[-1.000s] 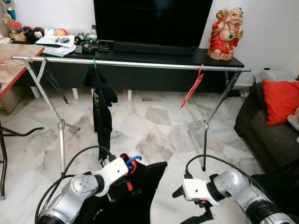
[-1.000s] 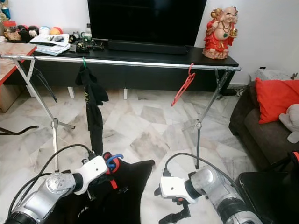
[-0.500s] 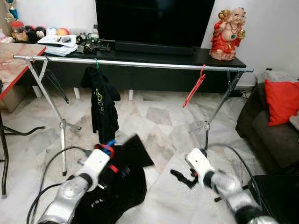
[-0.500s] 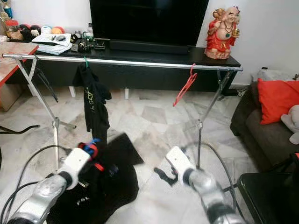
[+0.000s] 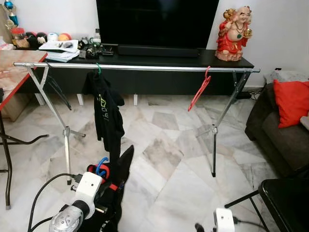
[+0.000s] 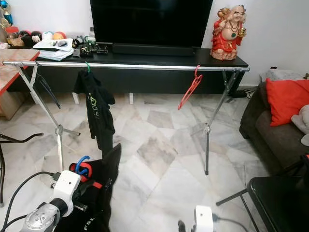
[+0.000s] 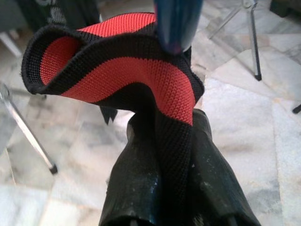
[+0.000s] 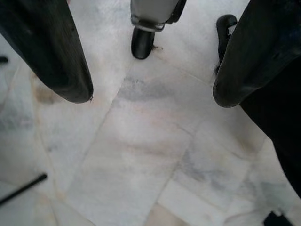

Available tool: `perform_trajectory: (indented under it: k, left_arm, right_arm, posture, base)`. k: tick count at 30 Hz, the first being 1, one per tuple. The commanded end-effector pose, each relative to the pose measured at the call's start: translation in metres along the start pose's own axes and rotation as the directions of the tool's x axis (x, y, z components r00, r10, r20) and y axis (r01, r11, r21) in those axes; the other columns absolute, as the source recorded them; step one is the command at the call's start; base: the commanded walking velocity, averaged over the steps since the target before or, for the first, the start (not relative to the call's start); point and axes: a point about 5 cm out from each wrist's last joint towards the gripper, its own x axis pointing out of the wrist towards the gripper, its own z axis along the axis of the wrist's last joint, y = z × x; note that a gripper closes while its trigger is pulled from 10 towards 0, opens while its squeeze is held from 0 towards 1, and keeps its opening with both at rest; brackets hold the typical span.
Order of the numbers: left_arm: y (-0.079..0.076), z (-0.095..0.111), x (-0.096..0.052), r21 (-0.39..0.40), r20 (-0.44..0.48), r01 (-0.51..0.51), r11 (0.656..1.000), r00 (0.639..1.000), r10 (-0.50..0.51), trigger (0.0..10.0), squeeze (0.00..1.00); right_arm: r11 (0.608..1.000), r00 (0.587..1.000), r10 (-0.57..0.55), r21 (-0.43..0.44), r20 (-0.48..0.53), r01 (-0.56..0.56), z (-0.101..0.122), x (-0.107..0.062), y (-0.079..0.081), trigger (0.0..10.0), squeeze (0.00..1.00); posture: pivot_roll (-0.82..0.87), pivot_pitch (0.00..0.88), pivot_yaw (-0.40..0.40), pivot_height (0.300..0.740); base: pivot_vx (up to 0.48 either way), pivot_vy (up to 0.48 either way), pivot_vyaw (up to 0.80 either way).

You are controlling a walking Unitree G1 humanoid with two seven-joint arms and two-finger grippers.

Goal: Hang hanger

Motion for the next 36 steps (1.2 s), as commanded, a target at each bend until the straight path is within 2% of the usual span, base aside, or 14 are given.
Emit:
perform_trajectory:
  k: [1, 3, 11, 36]
  left_arm:
    - [-0.006, 0.009, 0.001, 0.035, 0.035, 0.028, 0.999, 0.999, -0.029, 10.0, 0.0]
    - [-0.007, 0.009, 0.002, 0.042, 0.03, 0.029, 0.999, 0.999, -0.03, 10.0, 0.0]
    - [-0.009, 0.01, 0.005, 0.039, 0.027, 0.039, 0.998, 0.999, -0.04, 10.0, 0.0]
    - [-0.017, 0.013, 0.008, 0.04, 0.018, 0.08, 0.996, 0.997, -0.081, 10.0, 0.0]
  right_arm:
    - [0.999, 0.999, -0.033, 0.016, -0.018, 0.033, -0.004, -0.001, -0.003, 10.0, 0.0]
    - [0.999, 0.999, -0.036, -0.003, -0.026, 0.036, -0.007, -0.001, -0.003, 10.0, 0.0]
    - [0.998, 0.997, -0.053, 0.011, -0.047, 0.054, -0.014, -0.003, -0.009, 10.0, 0.0]
    - [0.998, 0.998, -0.059, 0.017, -0.039, 0.059, -0.011, -0.002, -0.006, 10.0, 0.0]
  posture:
    - [0.12, 0.01, -0.036, 0.74]
    - [0.12, 0.009, -0.034, 0.74]
    - [0.11, 0.0, -0.036, 0.74]
    - [0.12, 0.001, -0.037, 0.74]
  base:
    - [0.289, 0.0, 0.0]
    - [0.289, 0.0, 0.0]
    - [0.387, 0.0, 0.0]
    - [0.48, 0.0, 0.0]
